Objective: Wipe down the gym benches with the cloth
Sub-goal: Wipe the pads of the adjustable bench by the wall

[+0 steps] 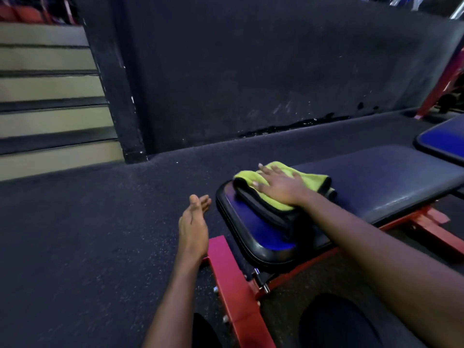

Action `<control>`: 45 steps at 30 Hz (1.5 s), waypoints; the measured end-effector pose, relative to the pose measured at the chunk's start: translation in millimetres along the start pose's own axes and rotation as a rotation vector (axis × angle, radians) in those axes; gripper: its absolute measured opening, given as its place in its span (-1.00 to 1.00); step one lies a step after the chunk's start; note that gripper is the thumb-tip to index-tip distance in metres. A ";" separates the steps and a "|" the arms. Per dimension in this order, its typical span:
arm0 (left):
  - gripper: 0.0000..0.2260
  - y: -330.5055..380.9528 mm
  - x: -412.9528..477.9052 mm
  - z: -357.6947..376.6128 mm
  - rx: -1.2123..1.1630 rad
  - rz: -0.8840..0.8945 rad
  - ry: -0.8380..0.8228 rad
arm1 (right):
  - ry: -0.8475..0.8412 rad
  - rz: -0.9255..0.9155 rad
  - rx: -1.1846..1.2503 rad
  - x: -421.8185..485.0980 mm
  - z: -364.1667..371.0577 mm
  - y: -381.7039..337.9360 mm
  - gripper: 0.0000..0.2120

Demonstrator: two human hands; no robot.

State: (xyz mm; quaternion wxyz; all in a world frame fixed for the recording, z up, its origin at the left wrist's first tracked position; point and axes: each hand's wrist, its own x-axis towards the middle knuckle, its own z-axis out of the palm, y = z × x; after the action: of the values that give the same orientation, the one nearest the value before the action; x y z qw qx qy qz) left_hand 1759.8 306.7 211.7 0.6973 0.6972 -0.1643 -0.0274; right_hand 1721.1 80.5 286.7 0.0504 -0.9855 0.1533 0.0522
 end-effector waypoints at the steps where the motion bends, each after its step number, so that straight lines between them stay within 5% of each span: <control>1: -0.34 -0.9 -2.2 -2.1 0.012 0.001 0.016 | -0.007 0.005 -0.013 17.4 -0.8 -10.7 -0.38; 9: -0.44 22.9 2.0 -6.5 0.065 0.057 0.203 | 0.066 -0.306 -0.115 -38.9 29.2 -70.7 -0.45; 11: -0.53 45.8 -1.1 7.0 0.149 0.083 0.213 | 0.223 -0.287 0.234 -58.9 28.7 -69.5 -0.49; 14: -0.62 77.2 -5.0 40.5 0.485 0.145 0.144 | 0.877 0.043 0.989 -85.4 19.9 -44.3 -0.84; 16: -0.56 86.0 -12.2 70.1 0.790 0.039 -0.040 | 1.230 0.507 0.981 -112.3 25.0 -16.7 -0.84; 17: -0.49 85.1 -17.5 84.6 0.915 -0.042 -0.135 | 1.275 0.766 0.979 -125.7 32.9 -3.1 -0.77; 19: -0.32 79.5 -29.6 108.8 1.075 -0.140 -0.244 | 1.199 1.193 1.136 -137.5 54.8 12.7 -0.61; 21: -0.23 72.8 -35.6 115.9 1.136 -0.138 -0.248 | 1.012 1.313 1.410 -131.6 69.1 11.1 -0.50; 24: -0.24 66.8 -39.0 99.1 1.064 -0.109 -0.260 | 0.908 1.227 1.728 -111.8 75.9 -0.8 -0.43; 30: -0.31 48.3 -46.3 63.8 0.839 -0.047 -0.333 | 1.111 1.225 1.732 -96.7 81.3 -6.8 -0.43; 38: -0.45 42.9 89.3 85.7 1.130 0.038 -0.477 | 1.198 1.205 1.611 -93.3 83.4 -8.1 -0.50; 42: -0.50 40.7 30.8 73.5 1.085 0.154 -0.394 | 1.216 1.185 1.592 -92.3 88.4 -7.8 -0.50; 45: -0.40 25.3 -37.0 52.4 0.803 0.300 -0.367 | 1.237 1.178 1.604 -93.2 89.0 -7.4 -0.52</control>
State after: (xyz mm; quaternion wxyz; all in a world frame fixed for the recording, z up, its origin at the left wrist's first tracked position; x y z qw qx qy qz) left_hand 1706.1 266.8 228.1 0.3281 0.8639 -0.3817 0.0167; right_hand 1627.2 125.5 210.3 0.5423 -0.3056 0.5735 -0.5326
